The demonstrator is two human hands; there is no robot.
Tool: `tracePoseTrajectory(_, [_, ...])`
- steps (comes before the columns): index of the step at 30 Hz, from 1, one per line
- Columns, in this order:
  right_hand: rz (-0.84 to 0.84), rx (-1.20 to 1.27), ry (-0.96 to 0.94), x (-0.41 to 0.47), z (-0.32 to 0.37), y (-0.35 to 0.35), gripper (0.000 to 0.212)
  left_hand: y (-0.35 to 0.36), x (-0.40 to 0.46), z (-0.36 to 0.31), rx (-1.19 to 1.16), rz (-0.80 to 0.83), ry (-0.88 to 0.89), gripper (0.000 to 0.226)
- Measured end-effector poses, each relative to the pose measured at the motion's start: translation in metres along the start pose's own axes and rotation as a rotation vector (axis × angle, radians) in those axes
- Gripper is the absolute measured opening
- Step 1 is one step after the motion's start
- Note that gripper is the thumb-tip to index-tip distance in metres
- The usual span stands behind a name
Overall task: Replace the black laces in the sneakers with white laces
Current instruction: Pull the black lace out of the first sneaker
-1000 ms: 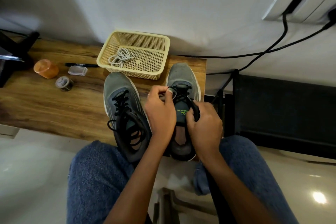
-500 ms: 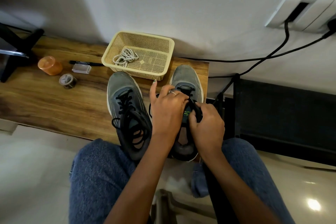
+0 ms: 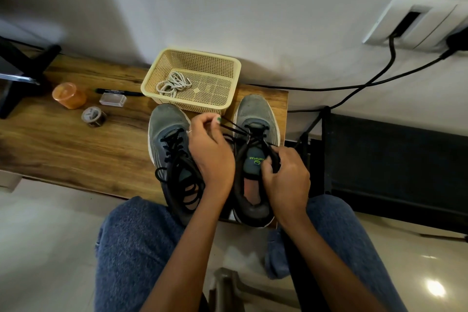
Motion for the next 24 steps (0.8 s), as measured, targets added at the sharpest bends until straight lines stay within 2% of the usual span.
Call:
tracePoseTrajectory(1, [0.003,-0.006,-0.007,0.0,0.001,0.001,0.02,-0.002,0.001,0.002,-0.025,-0.013,-0.033,0.011])
tracePoseTrajectory(3, [0.004,-0.013,-0.004,0.0,0.0,0.001,0.02,0.002,0.0,-0.004,0.025,0.038,0.04,0.008])
tracePoseTrajectory(7, [-0.016,-0.014,0.004,0.001,-0.002,-0.001,0.018,0.023,-0.009,-0.025,0.339,0.3,0.363,0.03])
tracePoseTrajectory(9, [-0.02,-0.015,-0.005,0.0,-0.001,-0.002,0.016,0.035,-0.018,-0.029,0.499,0.442,0.551,0.031])
tracePoseTrajectory(11, [-0.017,-0.024,-0.016,0.0,0.001,-0.001,0.015,0.043,-0.026,-0.023,0.594,0.537,0.638,0.026])
tracePoseTrajectory(14, [-0.023,-0.04,-0.039,-0.001,0.002,0.0,0.015,0.048,-0.031,-0.014,0.617,0.565,0.635,0.024])
tracePoseTrajectory(20, [-0.018,-0.05,-0.061,-0.002,0.004,0.002,0.016,0.05,-0.031,-0.011,0.65,0.478,0.579,0.004])
tracePoseTrajectory(24, [-0.013,-0.039,-0.034,-0.002,0.002,0.001,0.02,0.045,-0.032,-0.009,0.544,0.436,0.469,0.006])
Point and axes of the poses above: each hand's wrist, its own x-axis towards the middle knuckle, its own y-axis out of the palm, z = x × y, the point moved 7 cm from there along x, towards the middle knuckle, and after that the axes turned 7 degrees about -x, right-handed, at the moved point
